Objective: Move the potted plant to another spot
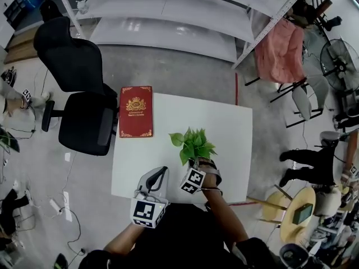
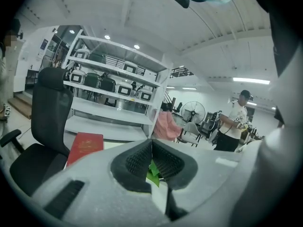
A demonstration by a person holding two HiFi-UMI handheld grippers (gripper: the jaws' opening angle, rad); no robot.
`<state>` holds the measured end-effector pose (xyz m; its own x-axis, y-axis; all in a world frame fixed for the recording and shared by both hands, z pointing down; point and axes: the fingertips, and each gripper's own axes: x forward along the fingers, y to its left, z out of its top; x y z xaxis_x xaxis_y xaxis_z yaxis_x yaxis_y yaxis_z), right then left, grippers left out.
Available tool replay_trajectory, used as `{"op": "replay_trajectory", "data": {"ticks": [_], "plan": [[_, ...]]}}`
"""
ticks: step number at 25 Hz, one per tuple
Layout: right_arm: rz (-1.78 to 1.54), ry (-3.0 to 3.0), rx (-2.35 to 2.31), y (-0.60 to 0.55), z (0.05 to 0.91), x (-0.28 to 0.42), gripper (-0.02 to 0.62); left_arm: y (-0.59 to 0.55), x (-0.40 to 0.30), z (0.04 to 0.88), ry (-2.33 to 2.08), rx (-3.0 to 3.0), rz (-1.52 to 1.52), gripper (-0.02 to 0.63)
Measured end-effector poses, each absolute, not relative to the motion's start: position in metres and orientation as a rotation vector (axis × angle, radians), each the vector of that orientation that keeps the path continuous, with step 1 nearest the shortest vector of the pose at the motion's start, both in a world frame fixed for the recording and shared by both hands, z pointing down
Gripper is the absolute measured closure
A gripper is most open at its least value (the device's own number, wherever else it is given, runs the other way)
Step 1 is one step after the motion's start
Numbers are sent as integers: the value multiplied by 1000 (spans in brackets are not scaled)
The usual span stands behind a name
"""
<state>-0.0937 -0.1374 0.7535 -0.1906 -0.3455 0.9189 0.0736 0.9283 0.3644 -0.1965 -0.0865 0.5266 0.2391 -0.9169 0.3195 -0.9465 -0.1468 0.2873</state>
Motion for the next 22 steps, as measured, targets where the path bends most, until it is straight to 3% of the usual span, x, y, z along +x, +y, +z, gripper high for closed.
{"op": "replay_trajectory", "data": {"ticks": [22], "plan": [[-379, -1658, 221, -135, 754, -89, 580, -89, -222, 538, -1645, 2151, 96, 589]]}}
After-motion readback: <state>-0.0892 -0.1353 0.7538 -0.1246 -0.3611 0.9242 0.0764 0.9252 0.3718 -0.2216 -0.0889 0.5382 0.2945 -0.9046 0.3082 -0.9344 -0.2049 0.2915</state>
